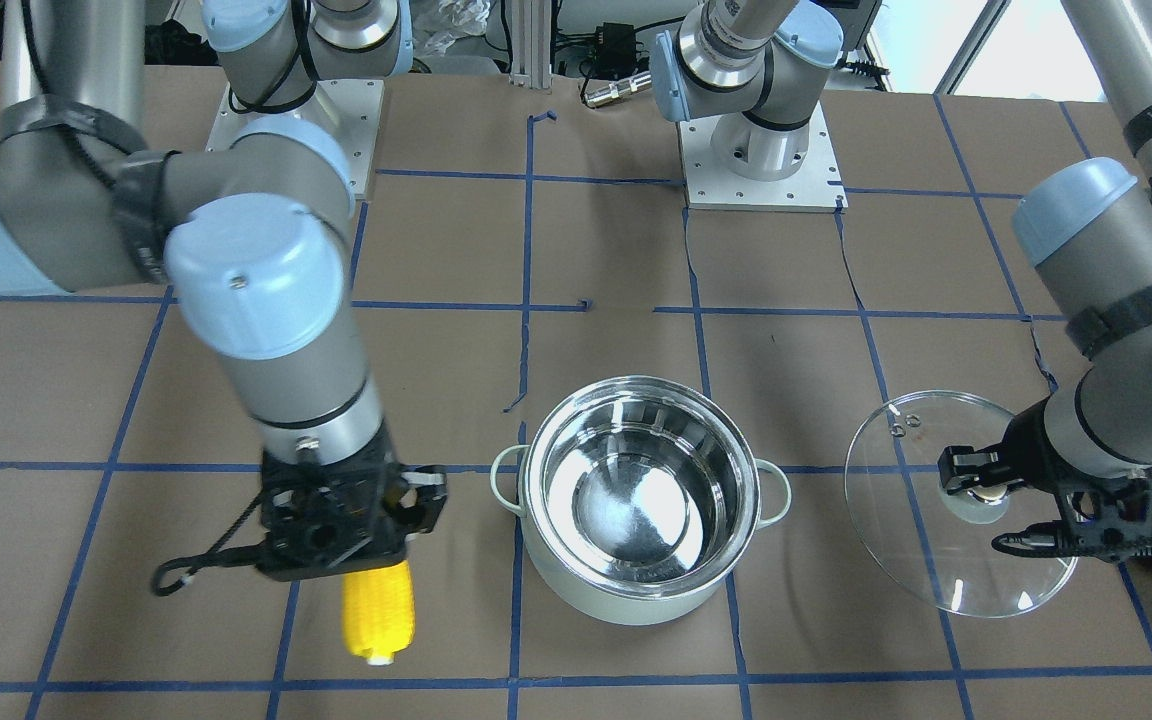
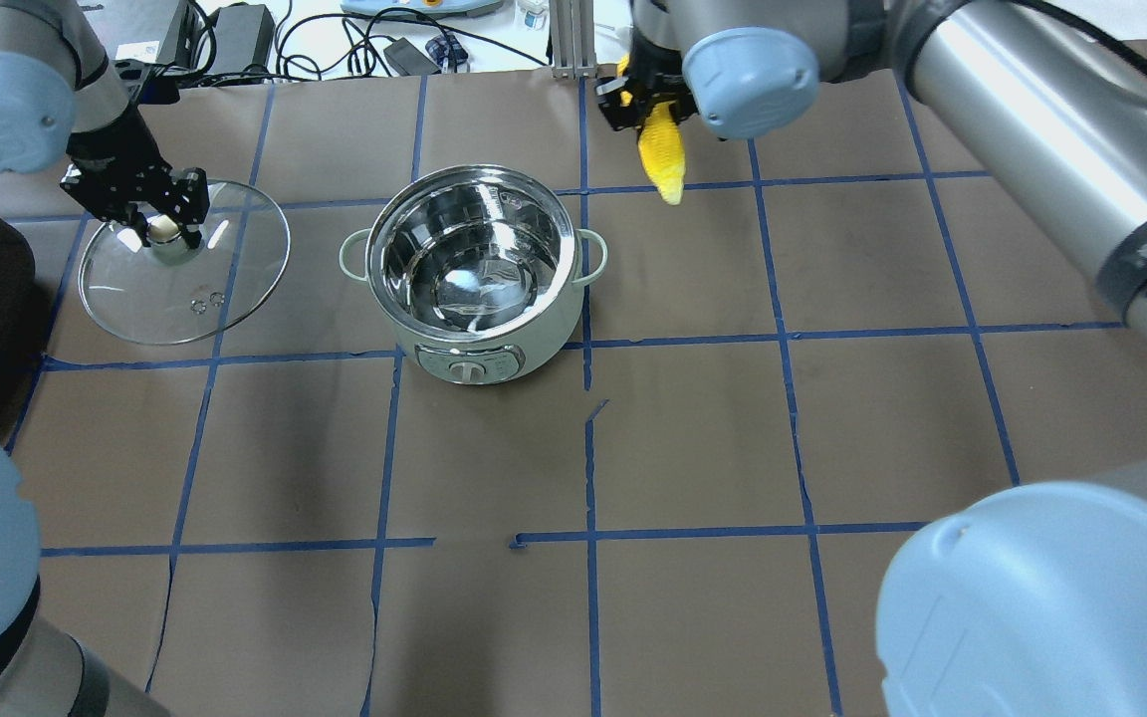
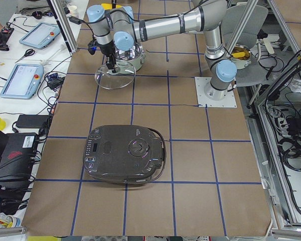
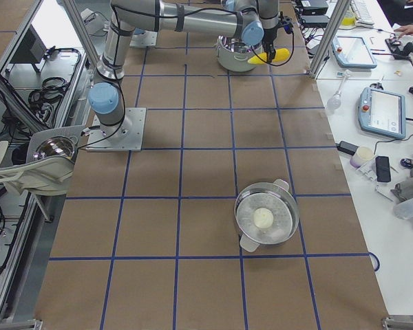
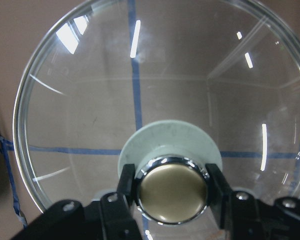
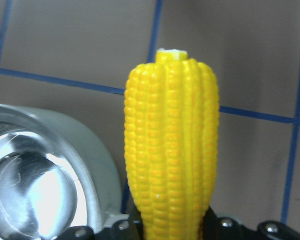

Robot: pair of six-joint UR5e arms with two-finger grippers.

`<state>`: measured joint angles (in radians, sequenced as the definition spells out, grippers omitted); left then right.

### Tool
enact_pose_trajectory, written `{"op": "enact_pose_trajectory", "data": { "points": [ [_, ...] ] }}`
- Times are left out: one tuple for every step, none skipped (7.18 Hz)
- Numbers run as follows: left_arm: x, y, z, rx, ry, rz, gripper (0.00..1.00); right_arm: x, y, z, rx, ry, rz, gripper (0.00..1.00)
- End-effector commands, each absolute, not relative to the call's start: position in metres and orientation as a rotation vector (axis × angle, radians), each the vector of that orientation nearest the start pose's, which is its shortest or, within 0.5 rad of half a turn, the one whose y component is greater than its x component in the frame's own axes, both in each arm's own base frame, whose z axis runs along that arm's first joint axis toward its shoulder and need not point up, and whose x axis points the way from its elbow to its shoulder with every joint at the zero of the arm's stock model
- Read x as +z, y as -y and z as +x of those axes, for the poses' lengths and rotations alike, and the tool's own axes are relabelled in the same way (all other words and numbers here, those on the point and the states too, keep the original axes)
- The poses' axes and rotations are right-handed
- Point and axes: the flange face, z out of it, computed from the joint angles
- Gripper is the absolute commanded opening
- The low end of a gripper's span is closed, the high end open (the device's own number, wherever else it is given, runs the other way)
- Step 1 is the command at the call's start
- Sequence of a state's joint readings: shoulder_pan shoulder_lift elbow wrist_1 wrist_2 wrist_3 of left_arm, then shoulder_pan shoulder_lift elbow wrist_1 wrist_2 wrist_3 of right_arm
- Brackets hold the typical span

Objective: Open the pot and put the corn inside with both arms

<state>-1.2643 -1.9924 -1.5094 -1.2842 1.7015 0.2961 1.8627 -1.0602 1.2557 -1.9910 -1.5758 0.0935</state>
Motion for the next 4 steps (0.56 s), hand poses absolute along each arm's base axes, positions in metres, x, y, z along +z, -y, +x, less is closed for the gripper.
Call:
{"op": "enact_pose_trajectory", "data": {
  "points": [
    [0.264, 0.613, 0.09, 0.195, -3.058, -0.048, 0.0, 0.367, 0.602, 0.434, -0.326, -3.027, -0.434, 0.0],
    [0.253, 0.605, 0.094, 0.181, -3.059, -0.044, 0.0, 0.362, 0.602, 0.452, -0.334, -2.898, -0.457, 0.0],
    [0.246, 0.601, 0.093, 0.166, -3.057, -0.034, 0.0, 0.356, 0.603, 0.457, -0.329, -2.854, -0.487, 0.0],
    [0.24, 0.598, 0.09, 0.162, -3.071, -0.03, 0.0, 0.345, 0.604, 0.457, -0.315, -2.857, -0.517, 0.11]
  ]
}}
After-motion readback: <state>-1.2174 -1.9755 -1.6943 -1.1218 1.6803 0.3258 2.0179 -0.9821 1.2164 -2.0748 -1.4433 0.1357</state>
